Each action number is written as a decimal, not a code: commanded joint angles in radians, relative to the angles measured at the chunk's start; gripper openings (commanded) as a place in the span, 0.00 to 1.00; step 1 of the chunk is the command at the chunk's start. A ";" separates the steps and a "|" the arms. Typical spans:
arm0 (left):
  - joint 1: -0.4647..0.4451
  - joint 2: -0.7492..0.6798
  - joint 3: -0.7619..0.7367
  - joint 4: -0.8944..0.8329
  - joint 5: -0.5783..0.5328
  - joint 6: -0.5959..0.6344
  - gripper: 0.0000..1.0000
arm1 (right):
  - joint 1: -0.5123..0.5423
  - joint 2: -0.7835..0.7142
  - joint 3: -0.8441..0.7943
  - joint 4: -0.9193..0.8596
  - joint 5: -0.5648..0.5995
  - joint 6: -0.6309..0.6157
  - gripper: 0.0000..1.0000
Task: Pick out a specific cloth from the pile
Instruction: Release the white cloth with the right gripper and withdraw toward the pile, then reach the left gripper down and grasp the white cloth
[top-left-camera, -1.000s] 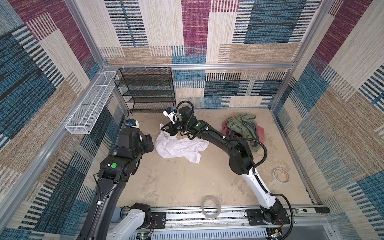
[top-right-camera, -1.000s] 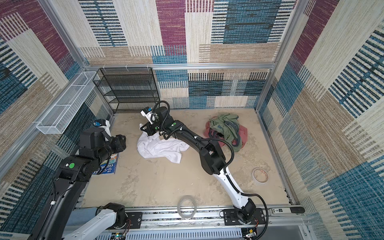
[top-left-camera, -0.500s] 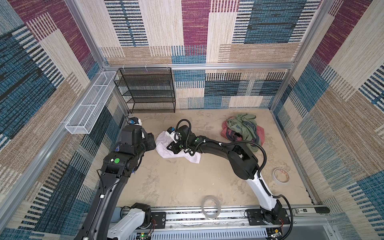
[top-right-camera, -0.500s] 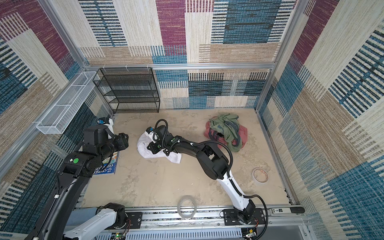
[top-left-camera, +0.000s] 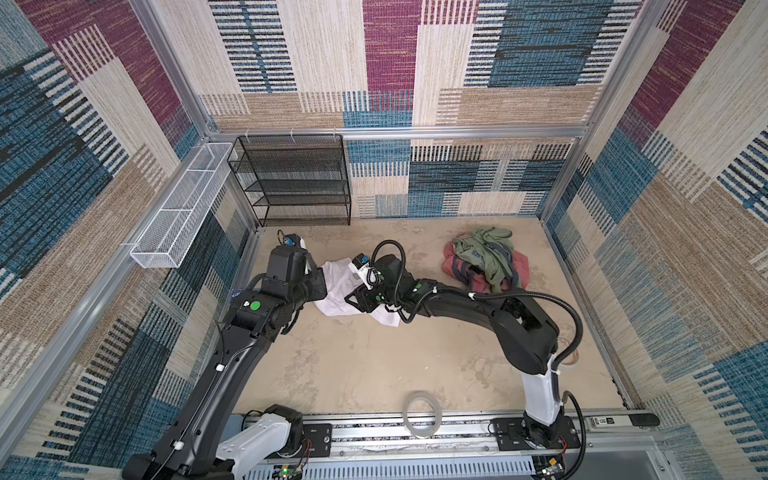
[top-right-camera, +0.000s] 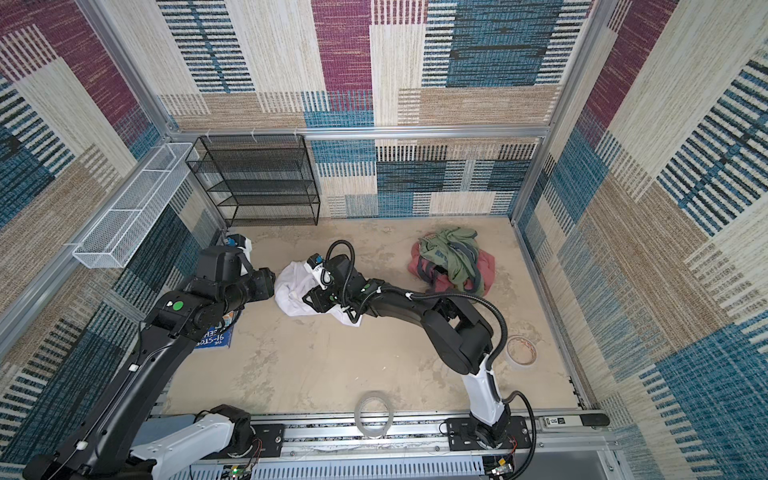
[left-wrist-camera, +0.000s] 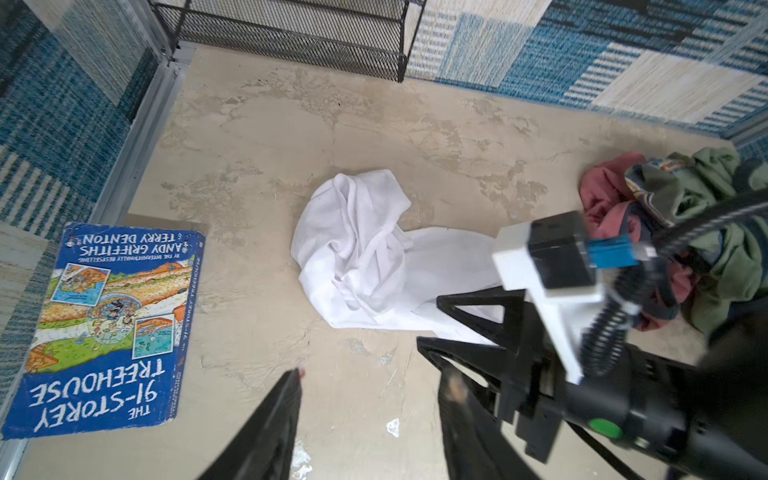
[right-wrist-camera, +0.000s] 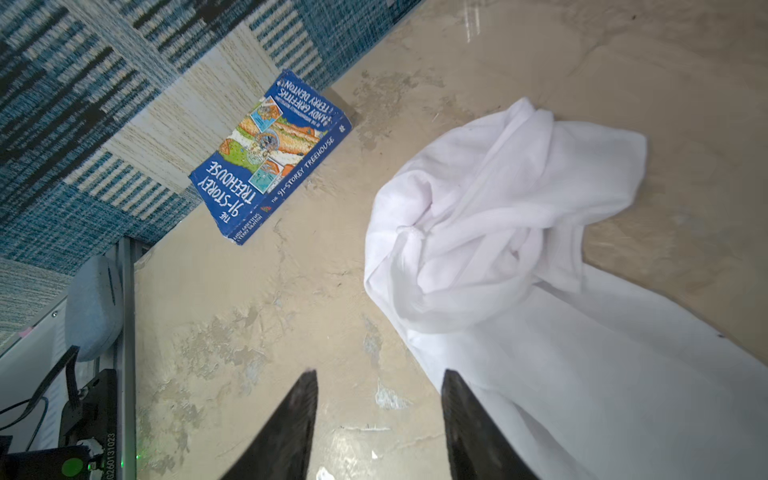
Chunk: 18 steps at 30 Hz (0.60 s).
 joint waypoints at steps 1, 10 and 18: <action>-0.036 0.038 -0.006 0.058 -0.009 0.013 0.57 | 0.001 -0.104 -0.075 0.036 0.091 0.022 0.52; -0.177 0.209 -0.031 0.195 0.082 -0.027 0.57 | -0.079 -0.392 -0.230 -0.086 0.063 0.084 0.55; -0.304 0.394 -0.024 0.274 0.097 -0.050 0.59 | -0.250 -0.599 -0.313 -0.160 0.068 0.096 0.61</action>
